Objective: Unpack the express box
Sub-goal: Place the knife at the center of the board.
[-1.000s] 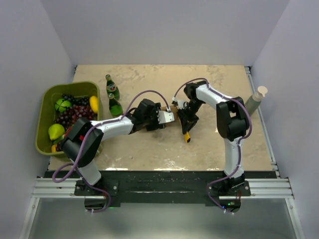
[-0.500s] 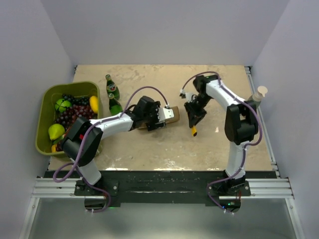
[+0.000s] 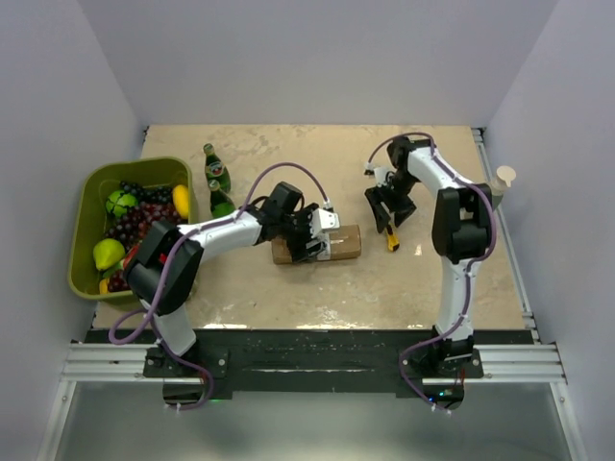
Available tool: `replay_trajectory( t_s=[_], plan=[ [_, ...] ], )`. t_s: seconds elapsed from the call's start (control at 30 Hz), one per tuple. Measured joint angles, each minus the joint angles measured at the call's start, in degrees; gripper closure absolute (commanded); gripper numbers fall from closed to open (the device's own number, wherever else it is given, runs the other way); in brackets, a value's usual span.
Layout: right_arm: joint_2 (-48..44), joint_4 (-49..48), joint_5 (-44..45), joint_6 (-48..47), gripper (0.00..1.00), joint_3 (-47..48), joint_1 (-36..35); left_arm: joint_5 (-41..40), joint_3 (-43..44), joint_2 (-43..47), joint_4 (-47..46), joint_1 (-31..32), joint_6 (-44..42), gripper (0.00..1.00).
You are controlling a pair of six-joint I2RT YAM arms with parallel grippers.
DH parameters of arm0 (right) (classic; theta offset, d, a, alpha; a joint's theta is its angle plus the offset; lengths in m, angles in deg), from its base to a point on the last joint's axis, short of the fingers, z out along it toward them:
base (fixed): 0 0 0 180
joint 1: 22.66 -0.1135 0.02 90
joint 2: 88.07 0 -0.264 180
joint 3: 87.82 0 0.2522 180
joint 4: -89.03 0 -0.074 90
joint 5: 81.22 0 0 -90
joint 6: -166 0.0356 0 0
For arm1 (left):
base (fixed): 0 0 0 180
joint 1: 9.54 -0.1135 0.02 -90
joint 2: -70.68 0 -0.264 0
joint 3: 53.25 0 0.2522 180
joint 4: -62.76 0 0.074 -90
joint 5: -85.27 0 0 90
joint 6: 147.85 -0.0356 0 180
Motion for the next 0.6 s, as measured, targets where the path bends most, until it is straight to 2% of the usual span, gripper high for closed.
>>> replay_trajectory(
  t_s=[0.17,0.37,0.43,0.47,0.53,0.6],
  plan=[
    [-3.6,-2.2,-1.5,-0.7,0.26,3.3,0.2,2.1,1.6,-0.1,4.2,-0.1,0.2,0.0],
    [-8.4,-6.9,-8.3,-0.7,0.35,5.5,0.0,3.2,11.8,0.2,11.6,-2.5,-2.7,0.01],
    [-5.6,-8.3,-9.5,-0.2,0.36,8.7,-0.8,4.8,14.0,1.7,13.6,-4.0,-5.2,0.07],
    [-3.5,-9.3,-10.0,0.0,0.36,10.4,-1.4,5.6,14.0,2.9,14.7,-4.5,-7.1,0.13],
    [2.1,-11.2,-10.8,0.4,0.39,14.0,-3.1,7.5,12.5,7.5,19.2,-5.5,-12.0,0.21],
    [6.7,-12.4,-11.3,0.7,0.41,15.7,-4.9,8.8,9.6,11.7,22.5,-5.3,-16.1,0.45]
  ],
)
